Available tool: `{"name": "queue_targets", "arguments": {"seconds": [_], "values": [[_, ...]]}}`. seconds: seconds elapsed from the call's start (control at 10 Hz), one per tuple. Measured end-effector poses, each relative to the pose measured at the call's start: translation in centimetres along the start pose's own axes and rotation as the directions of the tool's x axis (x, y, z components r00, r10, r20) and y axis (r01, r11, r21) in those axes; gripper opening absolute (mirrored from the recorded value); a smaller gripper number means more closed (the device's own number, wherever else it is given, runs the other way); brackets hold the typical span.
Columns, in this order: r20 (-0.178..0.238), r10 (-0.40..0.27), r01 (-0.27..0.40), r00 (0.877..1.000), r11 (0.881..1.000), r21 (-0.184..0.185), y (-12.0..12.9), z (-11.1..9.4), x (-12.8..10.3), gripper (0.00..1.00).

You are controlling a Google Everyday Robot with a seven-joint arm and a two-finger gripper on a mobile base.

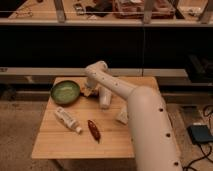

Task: Place the eraser on the white sponge

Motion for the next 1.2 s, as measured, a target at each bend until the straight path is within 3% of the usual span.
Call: {"name": "queue_targets", "arguments": {"seconds": [0.2, 0.6, 0.8, 0.9, 1.2], "values": [[-0.024, 0.016, -0.016, 1.0, 1.0, 0.003, 2.2, -5.1, -0.9, 0.01], [-0.066, 0.114, -0.111, 0.991, 0.993, 0.052, 5.1, -13.8, -5.7, 0.0], [-0.054, 0.202, -0.197, 0.978, 0.977, 0.085, 5.3, -17.8, -10.8, 0.0], [-0.029, 0.235, -0.232, 0.972, 0.969, 0.09, 4.8, -18.9, -13.3, 0.0], [0.011, 0.293, -0.293, 0.956, 0.954, 0.064, 3.2, -20.6, -17.8, 0.0]]}}
